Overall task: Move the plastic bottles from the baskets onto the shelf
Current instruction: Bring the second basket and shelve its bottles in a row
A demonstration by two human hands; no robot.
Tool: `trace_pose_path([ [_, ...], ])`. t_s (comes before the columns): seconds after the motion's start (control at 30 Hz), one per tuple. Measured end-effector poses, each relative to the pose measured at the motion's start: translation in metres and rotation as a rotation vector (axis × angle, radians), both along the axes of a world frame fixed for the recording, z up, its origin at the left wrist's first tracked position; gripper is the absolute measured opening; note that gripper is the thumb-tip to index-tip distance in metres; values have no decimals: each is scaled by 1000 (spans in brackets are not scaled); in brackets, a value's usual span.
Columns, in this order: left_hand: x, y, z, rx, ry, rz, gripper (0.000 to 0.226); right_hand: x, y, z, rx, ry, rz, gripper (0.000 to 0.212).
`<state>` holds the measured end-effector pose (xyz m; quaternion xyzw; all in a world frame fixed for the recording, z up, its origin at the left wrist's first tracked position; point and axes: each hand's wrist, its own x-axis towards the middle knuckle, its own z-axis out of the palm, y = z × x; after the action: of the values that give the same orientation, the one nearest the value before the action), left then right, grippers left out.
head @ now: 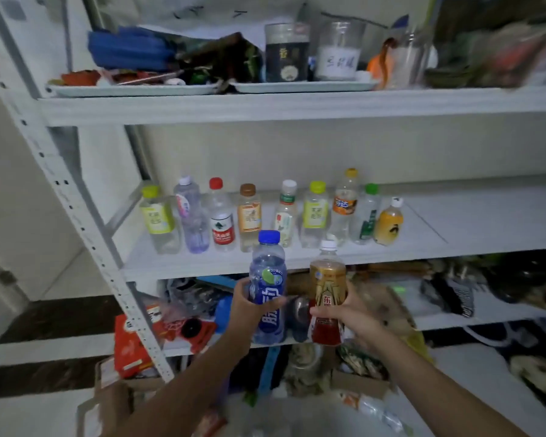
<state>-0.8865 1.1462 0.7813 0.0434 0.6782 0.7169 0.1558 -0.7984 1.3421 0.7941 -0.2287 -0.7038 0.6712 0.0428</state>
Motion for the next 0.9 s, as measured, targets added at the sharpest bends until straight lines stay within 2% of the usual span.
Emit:
trace_pose_path([
  [0.1,8,48,-5,14,36,-88,62,33,34,2,27,4,-115,112],
  [0.17,18,80,-4,44,37,-144,65,51,62,4,50,26,-187,113],
  [0.27,35,127,-1,61,20,-251,59,77,97,13,53,56,-271,107],
  [0.33,44,157,2,54,6,-294,56,91,123,19,63,61,-305,92],
  [0.4,49,188,7,50,16,-322,57,98,155,23,101,66,-312,79],
  [0.57,57,274,17,71,86,-332,57,107,244,29,164,75,-289,67],
  [0.77,71,356,10,-49,114,-328,70,111,322,22,151,79,-333,66],
  [0.9,61,388,9,-92,124,-339,60,95,358,12,161,64,-349,68],
])
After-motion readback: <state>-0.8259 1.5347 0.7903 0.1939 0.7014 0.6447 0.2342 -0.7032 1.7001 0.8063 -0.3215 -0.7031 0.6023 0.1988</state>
